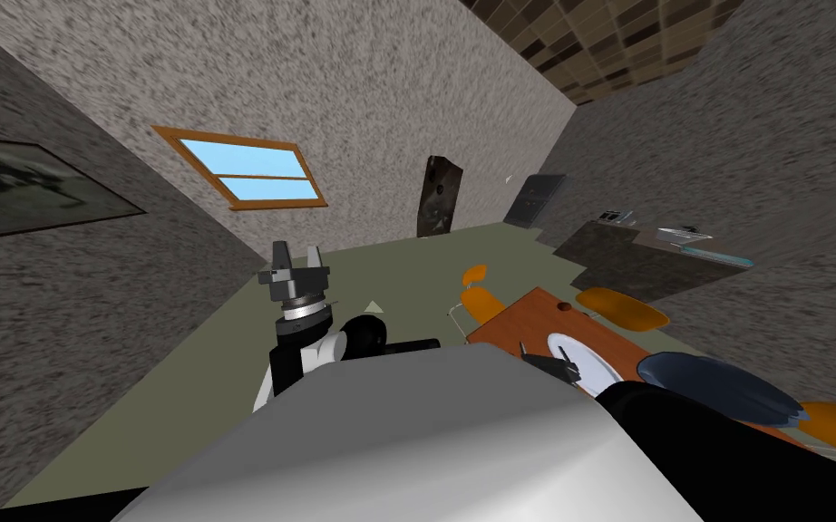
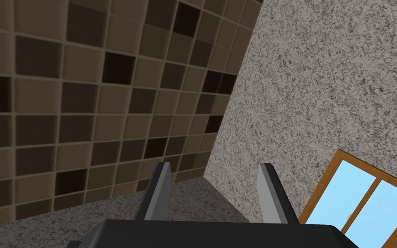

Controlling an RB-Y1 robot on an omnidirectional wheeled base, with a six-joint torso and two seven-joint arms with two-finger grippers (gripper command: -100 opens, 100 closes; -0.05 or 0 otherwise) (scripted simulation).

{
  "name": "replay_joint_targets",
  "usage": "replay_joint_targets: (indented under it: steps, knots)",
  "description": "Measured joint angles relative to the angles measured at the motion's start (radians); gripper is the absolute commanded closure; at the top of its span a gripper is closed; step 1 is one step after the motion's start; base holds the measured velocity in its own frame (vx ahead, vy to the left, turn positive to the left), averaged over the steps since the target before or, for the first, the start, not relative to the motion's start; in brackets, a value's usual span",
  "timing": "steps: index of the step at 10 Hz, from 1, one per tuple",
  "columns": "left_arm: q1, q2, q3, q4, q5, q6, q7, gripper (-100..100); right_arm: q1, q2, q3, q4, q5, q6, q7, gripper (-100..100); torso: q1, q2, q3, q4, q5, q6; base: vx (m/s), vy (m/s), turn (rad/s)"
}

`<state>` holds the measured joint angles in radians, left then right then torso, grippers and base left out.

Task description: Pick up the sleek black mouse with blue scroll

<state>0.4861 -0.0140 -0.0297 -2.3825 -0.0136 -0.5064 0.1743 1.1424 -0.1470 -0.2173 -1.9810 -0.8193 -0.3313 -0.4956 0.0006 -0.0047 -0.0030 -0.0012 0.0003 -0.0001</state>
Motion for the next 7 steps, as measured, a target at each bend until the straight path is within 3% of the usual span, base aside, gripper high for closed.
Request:
replay_joint_targets:
  steps: [7]
  knots:
    - [0.000, 0.000, 0.000, 0.000, 0.000, 0.000, 0.000, 0, 0.008, -0.002, -0.026, 0.116, -0.144, 0.081, -0.148, -100, -0.002, -0.001, -0.001, 0.000, 0.000, 0.000, 0.110, -0.028, -0.068]
